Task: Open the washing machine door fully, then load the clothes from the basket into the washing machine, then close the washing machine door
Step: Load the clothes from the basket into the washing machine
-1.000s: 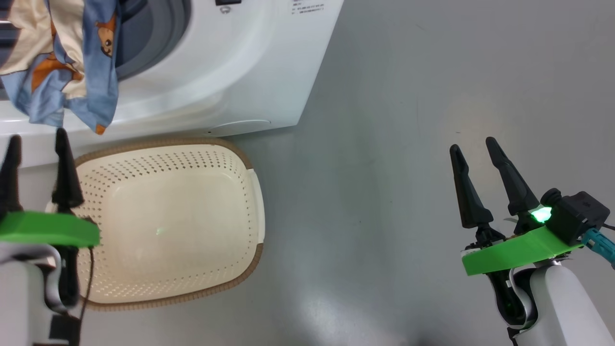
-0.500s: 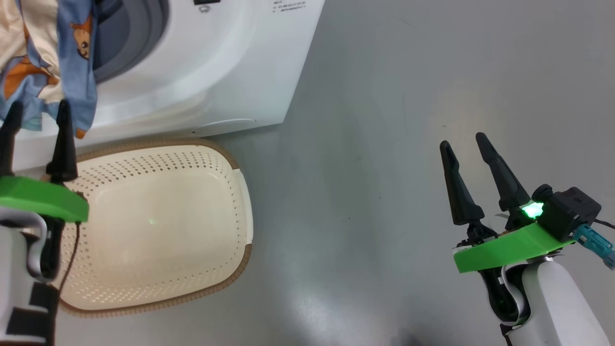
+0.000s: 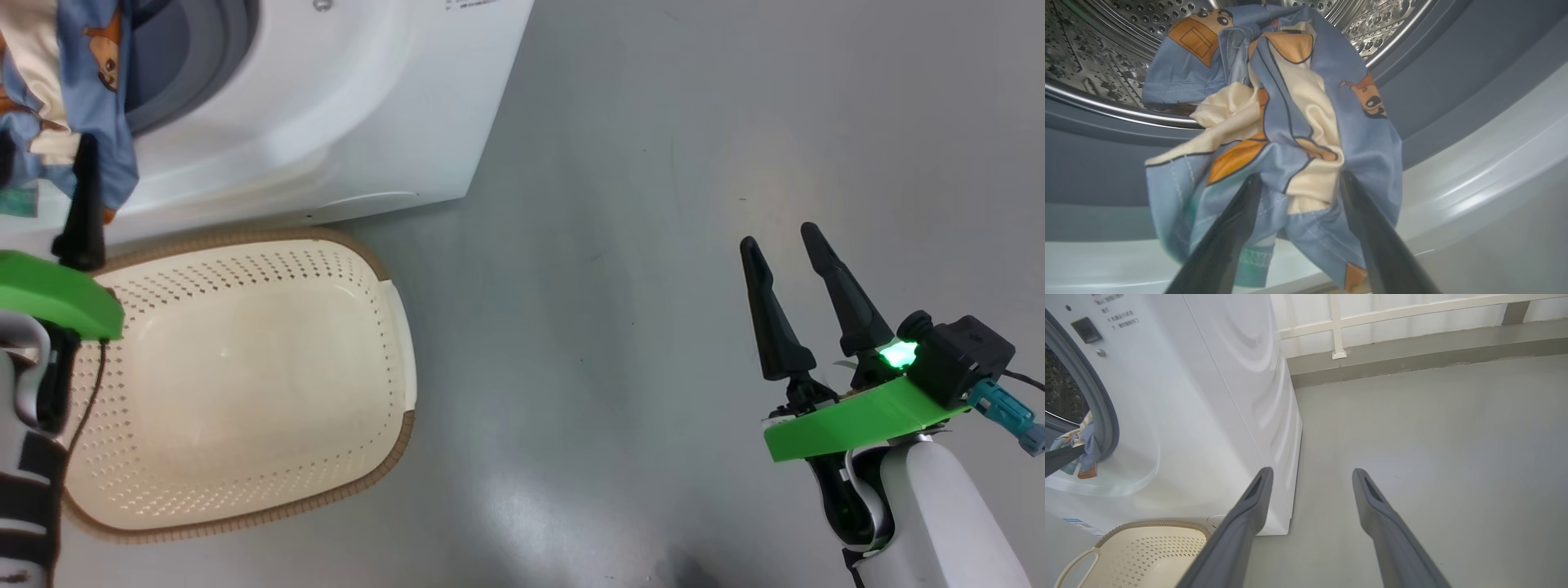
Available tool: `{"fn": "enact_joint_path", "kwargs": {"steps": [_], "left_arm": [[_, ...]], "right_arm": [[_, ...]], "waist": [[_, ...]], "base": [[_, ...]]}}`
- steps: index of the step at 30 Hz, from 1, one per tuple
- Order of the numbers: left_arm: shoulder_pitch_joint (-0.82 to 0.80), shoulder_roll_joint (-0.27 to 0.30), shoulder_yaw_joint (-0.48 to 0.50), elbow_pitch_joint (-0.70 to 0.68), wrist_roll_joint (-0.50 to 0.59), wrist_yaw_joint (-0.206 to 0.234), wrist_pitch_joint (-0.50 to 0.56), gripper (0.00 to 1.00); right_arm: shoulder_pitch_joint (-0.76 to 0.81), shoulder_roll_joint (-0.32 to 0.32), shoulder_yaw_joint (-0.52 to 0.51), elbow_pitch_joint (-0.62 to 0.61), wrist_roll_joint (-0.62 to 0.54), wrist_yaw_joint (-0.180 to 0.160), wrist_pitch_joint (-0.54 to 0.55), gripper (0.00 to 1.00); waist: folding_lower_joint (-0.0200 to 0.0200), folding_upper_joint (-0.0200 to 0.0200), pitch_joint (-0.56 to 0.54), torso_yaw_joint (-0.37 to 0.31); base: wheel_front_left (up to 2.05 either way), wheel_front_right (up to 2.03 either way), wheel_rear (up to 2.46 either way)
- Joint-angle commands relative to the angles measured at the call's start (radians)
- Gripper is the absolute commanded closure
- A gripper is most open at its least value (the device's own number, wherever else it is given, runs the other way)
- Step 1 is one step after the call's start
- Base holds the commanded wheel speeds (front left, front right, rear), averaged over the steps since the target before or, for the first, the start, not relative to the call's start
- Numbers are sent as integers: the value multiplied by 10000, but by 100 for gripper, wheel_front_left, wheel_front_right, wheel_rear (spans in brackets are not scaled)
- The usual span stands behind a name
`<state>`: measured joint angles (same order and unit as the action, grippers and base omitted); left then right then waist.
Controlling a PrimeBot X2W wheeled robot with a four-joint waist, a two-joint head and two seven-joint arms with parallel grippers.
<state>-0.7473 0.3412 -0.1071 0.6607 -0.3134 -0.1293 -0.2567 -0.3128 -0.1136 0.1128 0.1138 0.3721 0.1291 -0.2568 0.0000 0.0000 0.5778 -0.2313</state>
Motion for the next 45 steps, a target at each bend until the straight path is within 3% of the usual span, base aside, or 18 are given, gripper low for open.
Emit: {"fn": "enact_joint_path", "kwargs": {"steps": [1,3,4,20,37,41,45], "left_arm": [[-241,526,233,-82,23,-13,-51,29],[-381,558,200,27,2,-13,-51,86],[-427,564,184,63,-3,-13,-51,100],[-1354,672,642,287,-448,-13,-51,100],[-4848,1072,175,3521,-242,117,-37,100],[-5358,1207,458,2761,3,507,-46,100],[-5109,1164,467,2595,363,589,-48,100]], "right_arm": [[-42,30,191,-226,18,16,-49,0],[-58,53,184,-223,19,16,-49,0],[-60,62,178,-223,18,16,-49,0],[-151,219,150,-236,55,16,-49,0],[-251,402,520,-145,145,16,-49,0],[-284,445,561,-161,166,16,-49,0],[-266,486,624,-137,176,16,-49,0]], "waist": [[0,0,10,-16],[0,0,21,-34],[0,0,25,-36],[0,0,201,-32],[0,0,327,-474],[0,0,419,-630],[0,0,399,-774]], "base": [[0,0,0],[0,0,0],[0,0,0],[0,0,0],[0,0,0],[0,0,0],[0,0,0]]}}
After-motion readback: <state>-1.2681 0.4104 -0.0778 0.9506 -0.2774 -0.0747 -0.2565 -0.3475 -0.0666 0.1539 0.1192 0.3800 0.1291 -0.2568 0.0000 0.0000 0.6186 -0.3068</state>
